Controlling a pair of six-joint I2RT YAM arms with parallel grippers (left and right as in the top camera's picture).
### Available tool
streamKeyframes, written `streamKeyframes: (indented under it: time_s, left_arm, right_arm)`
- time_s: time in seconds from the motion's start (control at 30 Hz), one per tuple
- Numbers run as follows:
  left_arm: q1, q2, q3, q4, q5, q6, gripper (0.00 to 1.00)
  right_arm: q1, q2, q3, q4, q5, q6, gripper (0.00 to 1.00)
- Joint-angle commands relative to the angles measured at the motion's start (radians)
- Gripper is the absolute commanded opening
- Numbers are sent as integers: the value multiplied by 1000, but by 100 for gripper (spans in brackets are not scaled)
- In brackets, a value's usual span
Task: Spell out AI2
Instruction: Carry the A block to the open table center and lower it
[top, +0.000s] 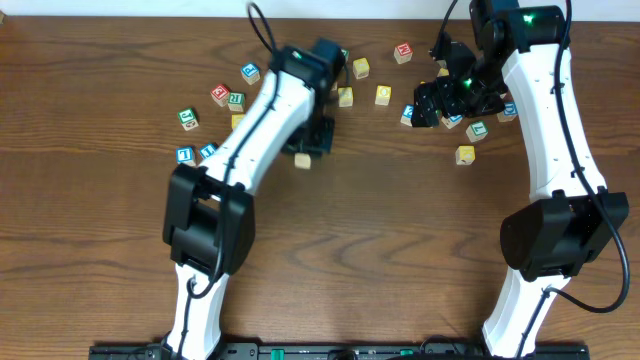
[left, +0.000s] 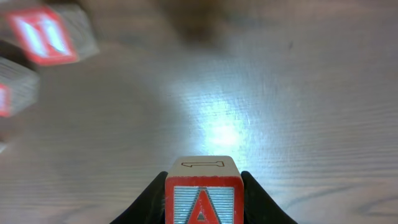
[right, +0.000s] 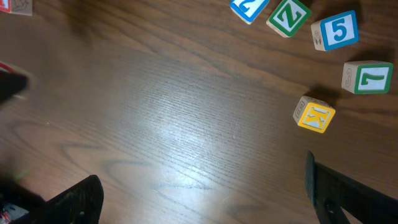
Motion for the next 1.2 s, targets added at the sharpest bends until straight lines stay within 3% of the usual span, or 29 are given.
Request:
streamKeyframes:
  time_s: [0.0, 0.5, 0.9, 1.17]
  left_arm:
    - [-13, -2, -74, 34, 1, -68, 25]
    - [-15, -2, -245, 346, -1, -170, 25]
    - [-15, -2, -295, 390, -26, -196, 27]
    - [-15, -2, -295, 406, -26, -196, 40]
  right_arm:
    - [5, -6, 18, 3, 5, 14, 99]
    - [5, -6, 18, 17, 4, 15, 99]
    - [5, -6, 18, 25, 4, 15, 99]
    - [5, -6, 18, 25, 4, 15, 99]
